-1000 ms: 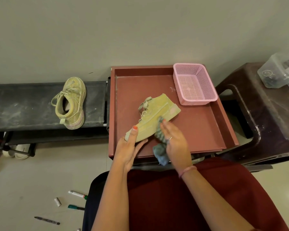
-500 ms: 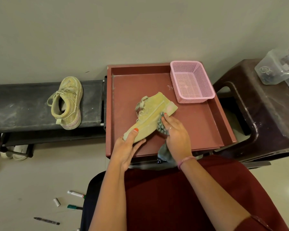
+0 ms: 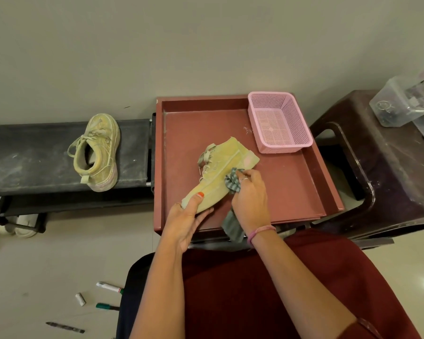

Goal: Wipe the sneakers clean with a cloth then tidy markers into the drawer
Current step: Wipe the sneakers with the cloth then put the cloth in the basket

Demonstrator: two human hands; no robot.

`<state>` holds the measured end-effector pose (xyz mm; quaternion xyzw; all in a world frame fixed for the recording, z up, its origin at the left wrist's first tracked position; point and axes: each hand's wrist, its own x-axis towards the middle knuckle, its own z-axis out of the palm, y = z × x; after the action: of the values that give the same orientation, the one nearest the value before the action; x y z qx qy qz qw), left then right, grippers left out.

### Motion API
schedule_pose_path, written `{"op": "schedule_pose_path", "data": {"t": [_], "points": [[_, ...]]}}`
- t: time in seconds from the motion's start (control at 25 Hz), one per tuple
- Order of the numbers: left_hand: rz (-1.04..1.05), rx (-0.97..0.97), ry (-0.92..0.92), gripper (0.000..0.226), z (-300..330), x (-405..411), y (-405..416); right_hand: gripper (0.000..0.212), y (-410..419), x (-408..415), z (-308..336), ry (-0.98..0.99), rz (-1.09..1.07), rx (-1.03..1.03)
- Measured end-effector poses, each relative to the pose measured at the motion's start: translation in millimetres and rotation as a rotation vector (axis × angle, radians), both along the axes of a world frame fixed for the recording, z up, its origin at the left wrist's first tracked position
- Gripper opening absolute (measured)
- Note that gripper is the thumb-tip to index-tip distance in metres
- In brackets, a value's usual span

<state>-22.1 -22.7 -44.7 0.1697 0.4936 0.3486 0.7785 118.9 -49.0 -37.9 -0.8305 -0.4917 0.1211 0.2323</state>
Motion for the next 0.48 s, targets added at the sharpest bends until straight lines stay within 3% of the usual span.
{"op": "schedule_pose_path", "data": {"t": [0.16,0.28,0.48], "points": [[-0.009,0.002,0.018,0.018,-2,5,0,0.046,10,8,-7,-0.078,-0.005,-0.009],[0.010,0.012,0.019,0.021,-6,5,1,0.051,0,5,-8,0.012,0.016,0.033],[-0.082,0.038,0.080,0.022,-7,2,0,0.045,-41,-19,-6,-0.040,0.354,0.192]]}}
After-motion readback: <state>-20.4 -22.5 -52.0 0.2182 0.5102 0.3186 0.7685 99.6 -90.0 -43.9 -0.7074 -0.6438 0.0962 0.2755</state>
